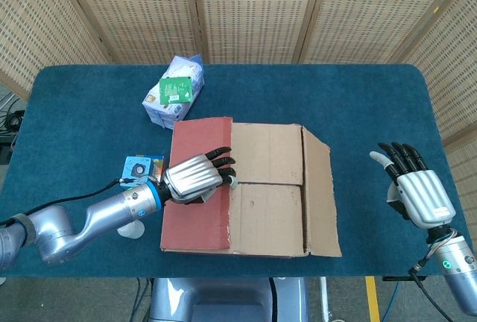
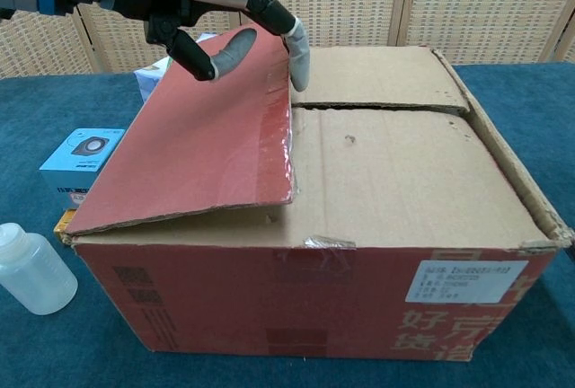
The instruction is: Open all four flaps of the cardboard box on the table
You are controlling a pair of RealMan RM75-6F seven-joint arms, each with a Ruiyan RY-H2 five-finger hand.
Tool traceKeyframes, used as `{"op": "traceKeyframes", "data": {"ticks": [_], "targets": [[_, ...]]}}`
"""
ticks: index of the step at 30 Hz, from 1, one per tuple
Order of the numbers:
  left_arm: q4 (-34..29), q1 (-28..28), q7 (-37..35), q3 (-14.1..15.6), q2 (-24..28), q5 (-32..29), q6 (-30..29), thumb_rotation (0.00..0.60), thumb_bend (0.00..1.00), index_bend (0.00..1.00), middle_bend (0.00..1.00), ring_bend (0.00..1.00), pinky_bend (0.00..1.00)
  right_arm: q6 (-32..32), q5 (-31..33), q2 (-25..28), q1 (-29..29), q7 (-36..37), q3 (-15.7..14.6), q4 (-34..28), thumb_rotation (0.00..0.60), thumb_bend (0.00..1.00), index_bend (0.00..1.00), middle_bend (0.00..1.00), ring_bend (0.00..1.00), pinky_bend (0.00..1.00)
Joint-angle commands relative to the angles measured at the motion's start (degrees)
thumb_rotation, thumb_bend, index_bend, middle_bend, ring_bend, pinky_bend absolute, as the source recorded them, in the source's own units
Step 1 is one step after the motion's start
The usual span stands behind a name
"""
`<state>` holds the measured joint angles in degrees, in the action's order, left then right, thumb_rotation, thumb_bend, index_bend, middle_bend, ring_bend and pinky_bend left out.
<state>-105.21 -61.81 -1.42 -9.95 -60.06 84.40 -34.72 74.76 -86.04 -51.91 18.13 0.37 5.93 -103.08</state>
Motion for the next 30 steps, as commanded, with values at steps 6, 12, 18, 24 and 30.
{"op": "traceKeyframes", "data": {"ticks": [6, 12, 18, 24, 30], "targets": [[-1.23, 0.49, -0.72, 0.27, 2.42, 0.65, -0.76, 0.6, 0.92, 0.32, 0.31, 0.14, 0.0, 0.12, 0.21, -0.07, -0.1, 0.06, 0.27, 0.29, 0.6, 1.0, 0.14, 0.08, 0.0, 0.05], [-2.78, 1.37, -2.29, -0.1, 5.69, 1.97, -2.61, 0.6, 0.92, 0.32, 0.31, 0.14, 0.0, 0.11, 0.23, -0.14, -0.06, -0.13, 0.49, 0.32, 0.6, 1.0, 0.14, 0.08, 0.0, 0.05], [-4.51, 2.4, -4.21, -0.1, 9.65, 3.57, -3.88, 0.6, 0.92, 0.32, 0.32, 0.14, 0.0, 0.19, 0.2, -0.06, -0.06, -0.53, 0.7, 0.03, 0.6, 1.0, 0.14, 0.08, 0.0, 0.05], [-5.76, 4.63, -6.55, 0.2, 13.76, 5.93, -7.03, 0.6, 0.92, 0.32, 0.32, 0.14, 0.0, 0.16, 0.14, 0.2, -0.04, -1.13, 0.84, -0.5, 0.6, 1.0, 0.14, 0.08, 0.0, 0.05], [-6.58, 6.44, -8.57, 0.53, 17.49, 7.12, -8.93, 0.6, 0.92, 0.32, 0.32, 0.14, 0.0, 0.05, 0.16, 0.39, 0.03, -1.8, 0.92, -1.08, 0.6, 1.0, 0.14, 0.08, 0.0, 0.05]]}}
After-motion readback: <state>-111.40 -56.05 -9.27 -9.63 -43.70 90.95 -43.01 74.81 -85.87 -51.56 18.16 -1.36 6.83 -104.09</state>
